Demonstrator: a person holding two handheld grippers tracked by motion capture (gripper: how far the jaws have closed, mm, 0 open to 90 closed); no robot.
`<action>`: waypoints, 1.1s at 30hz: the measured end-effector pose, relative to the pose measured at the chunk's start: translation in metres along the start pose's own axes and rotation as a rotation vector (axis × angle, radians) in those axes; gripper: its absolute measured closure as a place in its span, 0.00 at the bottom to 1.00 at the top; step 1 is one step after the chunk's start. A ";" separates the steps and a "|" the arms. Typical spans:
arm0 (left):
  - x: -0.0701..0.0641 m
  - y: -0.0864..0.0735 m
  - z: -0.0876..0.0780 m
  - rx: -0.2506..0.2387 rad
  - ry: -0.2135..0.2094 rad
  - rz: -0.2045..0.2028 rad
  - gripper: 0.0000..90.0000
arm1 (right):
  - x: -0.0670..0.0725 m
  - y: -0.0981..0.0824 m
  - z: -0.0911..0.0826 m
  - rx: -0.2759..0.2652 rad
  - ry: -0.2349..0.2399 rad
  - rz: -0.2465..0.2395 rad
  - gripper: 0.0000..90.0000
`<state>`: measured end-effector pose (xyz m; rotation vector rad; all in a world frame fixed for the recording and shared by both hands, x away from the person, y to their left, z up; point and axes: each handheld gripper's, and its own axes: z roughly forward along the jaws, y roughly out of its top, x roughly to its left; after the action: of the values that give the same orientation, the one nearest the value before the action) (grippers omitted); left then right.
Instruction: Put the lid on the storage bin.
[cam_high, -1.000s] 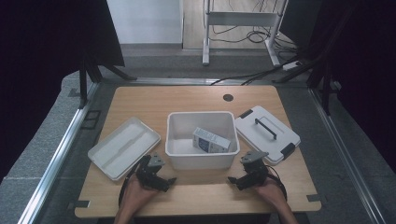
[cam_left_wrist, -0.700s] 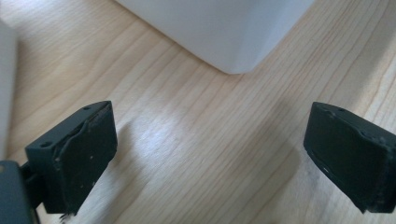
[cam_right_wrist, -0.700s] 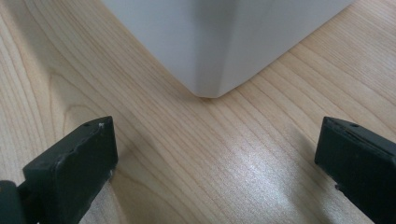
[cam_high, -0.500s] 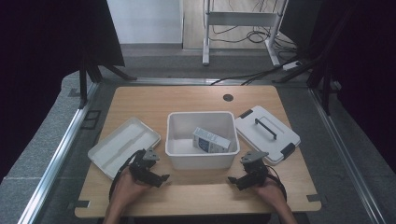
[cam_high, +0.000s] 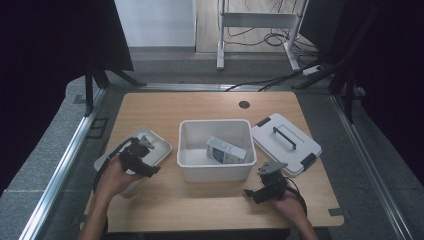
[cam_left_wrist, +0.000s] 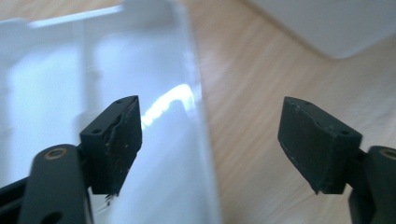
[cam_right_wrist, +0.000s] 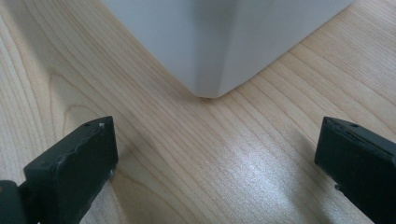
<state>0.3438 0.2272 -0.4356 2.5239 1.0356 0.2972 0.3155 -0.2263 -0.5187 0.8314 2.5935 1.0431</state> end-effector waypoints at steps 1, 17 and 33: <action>0.006 0.001 -0.001 0.014 0.004 -0.006 0.27 | 0.000 0.000 0.000 0.000 0.000 0.000 0.00; 0.077 -0.002 0.032 0.243 0.007 -0.124 0.64 | 0.000 0.000 0.000 0.000 -0.001 0.000 0.00; 0.080 0.001 0.039 0.314 -0.041 -0.011 0.99 | 0.000 0.000 0.000 0.000 -0.002 -0.001 0.00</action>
<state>0.4137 0.2721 -0.4671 2.7860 1.1570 0.0835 0.3156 -0.2263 -0.5188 0.8310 2.5918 1.0416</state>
